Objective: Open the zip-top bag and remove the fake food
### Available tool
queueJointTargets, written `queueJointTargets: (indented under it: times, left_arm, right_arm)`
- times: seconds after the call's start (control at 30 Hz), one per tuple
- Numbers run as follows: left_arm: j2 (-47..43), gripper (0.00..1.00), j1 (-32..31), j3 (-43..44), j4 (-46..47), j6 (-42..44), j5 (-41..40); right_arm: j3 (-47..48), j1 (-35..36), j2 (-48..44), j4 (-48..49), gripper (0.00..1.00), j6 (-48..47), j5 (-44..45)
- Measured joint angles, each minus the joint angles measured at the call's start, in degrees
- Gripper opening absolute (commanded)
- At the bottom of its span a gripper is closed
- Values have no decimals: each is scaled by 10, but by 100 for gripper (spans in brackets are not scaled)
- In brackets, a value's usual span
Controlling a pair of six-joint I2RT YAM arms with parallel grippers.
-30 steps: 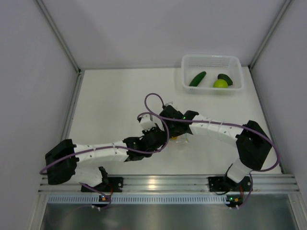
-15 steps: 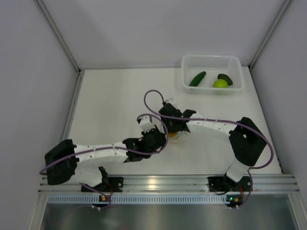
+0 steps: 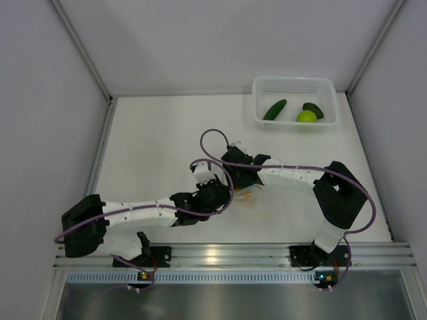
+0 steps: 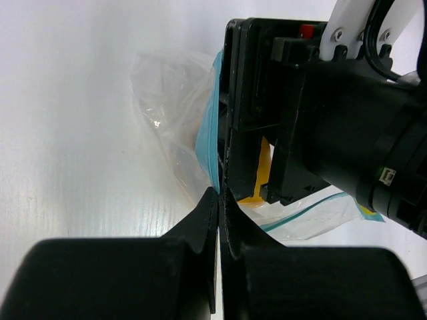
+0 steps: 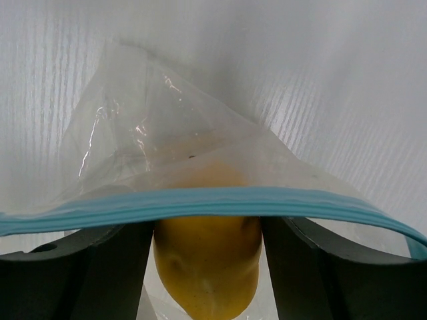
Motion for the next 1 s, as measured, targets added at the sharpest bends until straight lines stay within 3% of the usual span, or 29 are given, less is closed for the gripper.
queueJointTargets:
  times: [0.37,0.47,0.6,0.67,1.0]
  left_arm:
    - [0,0,-1,0,5,0,0]
    - [0,0,-1,0,6,0,-1]
    - [0,0,-1,0,7,0,-2]
    - [0,0,-1,0,8,0,-2]
    - [-6,0,-1,0,16,9,-6]
  right_arm:
    - [-26,0,0,1,69,0,-19]
    - [-39,0,0,4,65,0,-22]
    - [-50,0,-6,5,47,2,-23]
    - [-51,0,-13,4,43,2,-23]
    - [-51,2,-73,5,39,5,-20]
